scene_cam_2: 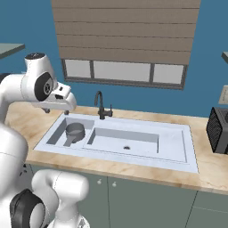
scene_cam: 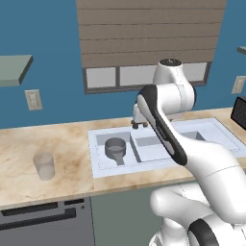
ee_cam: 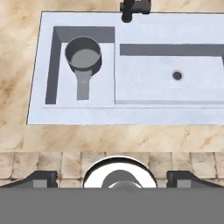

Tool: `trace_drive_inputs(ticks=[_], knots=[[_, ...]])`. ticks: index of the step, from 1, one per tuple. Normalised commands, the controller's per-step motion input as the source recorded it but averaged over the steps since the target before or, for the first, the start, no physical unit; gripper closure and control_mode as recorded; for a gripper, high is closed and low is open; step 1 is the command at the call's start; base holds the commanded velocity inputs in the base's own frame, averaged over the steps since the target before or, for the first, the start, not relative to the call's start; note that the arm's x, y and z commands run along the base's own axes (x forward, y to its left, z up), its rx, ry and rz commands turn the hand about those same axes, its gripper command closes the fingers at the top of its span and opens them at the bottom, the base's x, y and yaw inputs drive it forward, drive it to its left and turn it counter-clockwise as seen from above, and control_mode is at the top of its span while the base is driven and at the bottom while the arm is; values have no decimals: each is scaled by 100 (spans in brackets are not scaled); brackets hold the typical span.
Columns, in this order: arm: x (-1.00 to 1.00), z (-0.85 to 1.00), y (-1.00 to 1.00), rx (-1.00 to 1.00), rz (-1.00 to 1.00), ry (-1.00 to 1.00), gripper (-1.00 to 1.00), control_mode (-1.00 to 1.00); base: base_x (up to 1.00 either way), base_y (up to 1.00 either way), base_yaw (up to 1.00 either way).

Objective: Move any existing items from the left basin to the right basin for drying. Then move the glass cup from the counter to the left basin of the sink for washing.

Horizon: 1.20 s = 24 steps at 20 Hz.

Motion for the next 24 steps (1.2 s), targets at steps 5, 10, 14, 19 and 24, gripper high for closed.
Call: trace_drive_inputs(ticks=[5, 10, 14, 19, 24], knots=[[0, -19, 26, 0, -11, 10, -100, -100, 0, 0, 0], [0, -18, 15, 0, -12, 7, -100, -100, 0, 0, 0], [0, -24, 3, 1, -13, 1, -100, -100, 0, 0, 0], [1, -22, 5, 0, -15, 0, -100, -100, 0, 0, 0], [10, -20, 9, 0, -15, 0, -100, -100, 0, 0, 0]])
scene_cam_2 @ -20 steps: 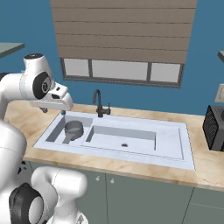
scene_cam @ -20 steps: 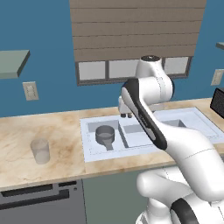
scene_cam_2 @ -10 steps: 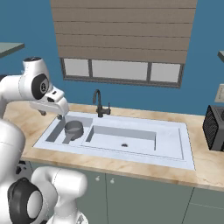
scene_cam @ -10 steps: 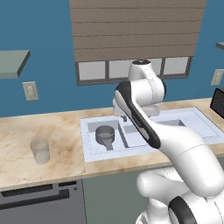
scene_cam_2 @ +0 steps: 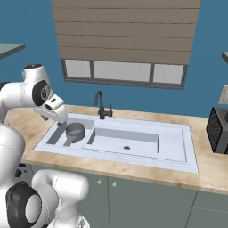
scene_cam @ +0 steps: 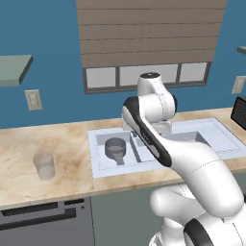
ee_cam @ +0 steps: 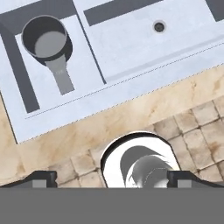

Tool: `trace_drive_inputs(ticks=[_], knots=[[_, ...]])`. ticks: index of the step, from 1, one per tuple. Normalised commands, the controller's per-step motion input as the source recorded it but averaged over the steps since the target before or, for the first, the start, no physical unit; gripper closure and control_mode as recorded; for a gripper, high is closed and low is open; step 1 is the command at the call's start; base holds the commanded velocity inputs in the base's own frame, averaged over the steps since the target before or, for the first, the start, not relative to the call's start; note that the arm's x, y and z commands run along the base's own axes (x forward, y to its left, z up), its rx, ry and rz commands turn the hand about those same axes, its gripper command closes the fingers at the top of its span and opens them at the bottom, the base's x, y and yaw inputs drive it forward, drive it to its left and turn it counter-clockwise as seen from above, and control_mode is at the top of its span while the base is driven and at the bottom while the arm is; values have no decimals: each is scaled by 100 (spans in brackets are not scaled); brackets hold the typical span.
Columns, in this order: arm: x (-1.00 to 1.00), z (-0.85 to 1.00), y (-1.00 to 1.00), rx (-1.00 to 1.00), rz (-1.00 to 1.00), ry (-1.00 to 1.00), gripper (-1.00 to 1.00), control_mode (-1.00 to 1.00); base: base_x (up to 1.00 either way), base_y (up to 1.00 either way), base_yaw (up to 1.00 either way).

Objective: Move any existing items from the left basin to the right basin for drying. Then move the glass cup from the counter to the left basin of the sink for washing.

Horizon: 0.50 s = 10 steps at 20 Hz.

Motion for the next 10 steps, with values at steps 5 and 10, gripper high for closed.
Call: trace_drive_inputs(ticks=[5, 10], knots=[[37, -14, 2, 6, -12, 0, -100, -100, 0, 0, 0], [36, -7, 0, 6, -7, 0, -100, -100, 0, 0, 0]])
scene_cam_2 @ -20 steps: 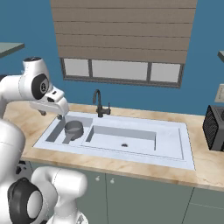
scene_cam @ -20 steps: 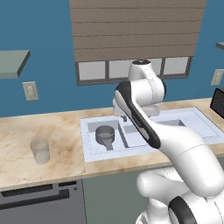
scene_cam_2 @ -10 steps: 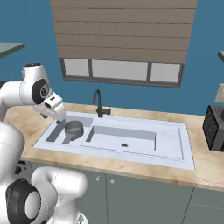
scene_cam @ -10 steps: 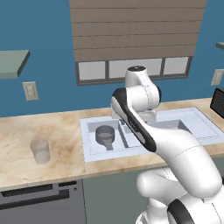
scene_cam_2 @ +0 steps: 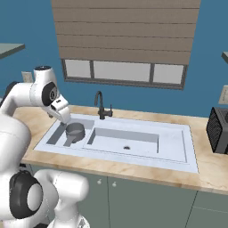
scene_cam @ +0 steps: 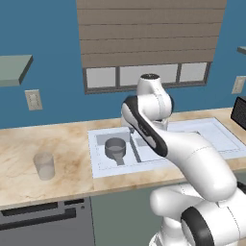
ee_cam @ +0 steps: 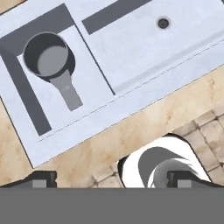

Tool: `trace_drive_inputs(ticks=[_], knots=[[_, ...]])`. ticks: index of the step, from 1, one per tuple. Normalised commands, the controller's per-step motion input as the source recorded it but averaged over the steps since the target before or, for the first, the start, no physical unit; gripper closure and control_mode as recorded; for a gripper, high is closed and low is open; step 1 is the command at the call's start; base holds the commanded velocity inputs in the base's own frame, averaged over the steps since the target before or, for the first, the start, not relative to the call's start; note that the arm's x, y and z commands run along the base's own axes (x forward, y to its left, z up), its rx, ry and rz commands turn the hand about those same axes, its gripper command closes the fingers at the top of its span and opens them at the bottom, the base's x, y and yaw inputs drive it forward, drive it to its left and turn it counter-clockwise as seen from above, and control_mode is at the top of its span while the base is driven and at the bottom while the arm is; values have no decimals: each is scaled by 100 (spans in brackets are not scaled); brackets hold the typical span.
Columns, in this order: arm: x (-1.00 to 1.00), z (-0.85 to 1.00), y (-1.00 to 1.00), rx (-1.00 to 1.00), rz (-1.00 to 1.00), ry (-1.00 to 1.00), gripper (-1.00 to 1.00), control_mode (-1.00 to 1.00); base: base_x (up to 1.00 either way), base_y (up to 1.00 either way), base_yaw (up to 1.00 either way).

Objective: Move any existing items from the left basin to the right basin for drying. Then move the glass cup from the counter to the left basin of the sink for washing.

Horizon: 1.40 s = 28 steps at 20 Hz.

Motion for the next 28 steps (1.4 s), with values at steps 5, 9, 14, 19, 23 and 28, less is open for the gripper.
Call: trace_drive_inputs(ticks=[5, 9, 14, 19, 23, 28], knots=[[35, -1, 0, 3, -5, 0, -100, -100, 0, 0, 0], [21, 0, 0, 1, -4, 0, -100, -100, 0, 0, 0], [13, -2, 2, 0, -2, 0, -100, -100, 0, 0, 0], [30, 0, 27, 0, -2, 4, -100, -100, 0, 0, 0], [37, 0, 39, 0, -3, 6, -100, -100, 0, 0, 0], [49, 0, 28, 0, -3, 6, -100, -100, 0, 0, 0]])
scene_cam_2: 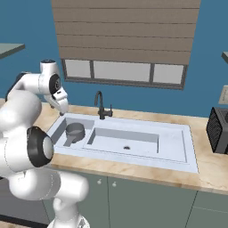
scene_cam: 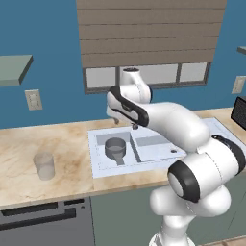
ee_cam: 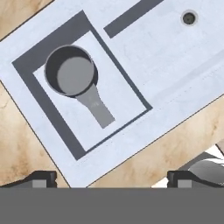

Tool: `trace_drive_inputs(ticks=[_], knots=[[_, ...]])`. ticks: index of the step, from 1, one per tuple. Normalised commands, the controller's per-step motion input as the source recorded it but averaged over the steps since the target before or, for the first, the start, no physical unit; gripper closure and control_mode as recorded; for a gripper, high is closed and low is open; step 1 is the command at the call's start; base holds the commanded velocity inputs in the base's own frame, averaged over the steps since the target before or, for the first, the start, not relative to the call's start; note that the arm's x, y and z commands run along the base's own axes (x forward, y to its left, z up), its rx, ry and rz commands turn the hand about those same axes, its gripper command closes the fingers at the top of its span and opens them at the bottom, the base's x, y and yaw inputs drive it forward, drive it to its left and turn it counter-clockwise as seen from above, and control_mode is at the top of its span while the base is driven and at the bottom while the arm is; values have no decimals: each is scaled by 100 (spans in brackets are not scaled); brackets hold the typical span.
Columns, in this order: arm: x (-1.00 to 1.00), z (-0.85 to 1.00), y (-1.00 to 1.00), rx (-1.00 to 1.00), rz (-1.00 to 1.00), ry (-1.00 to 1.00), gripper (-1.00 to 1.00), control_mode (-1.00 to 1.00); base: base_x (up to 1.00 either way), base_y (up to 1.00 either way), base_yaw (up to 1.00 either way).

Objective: Move any existing items from the left basin to the right basin for drying. Then move the glass cup from the counter to the left basin of the sink for washing.

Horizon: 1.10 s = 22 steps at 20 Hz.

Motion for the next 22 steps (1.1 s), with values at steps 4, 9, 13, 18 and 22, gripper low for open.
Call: trace_drive_inputs(ticks=[4, 9, 13, 18, 22], knots=[[57, 0, 27, 0, -1, 6, -100, -100, 0, 0, 0], [58, 0, 23, 0, 0, 3, -100, -100, 0, 0, 0], [46, 0, 5, 0, 0, 0, -100, -100, 0, 0, 0], [14, 0, 0, 0, 0, 1, -100, -100, 0, 0, 0], [6, -14, 1, 0, 0, 5, -100, -100, 0, 0, 0]])
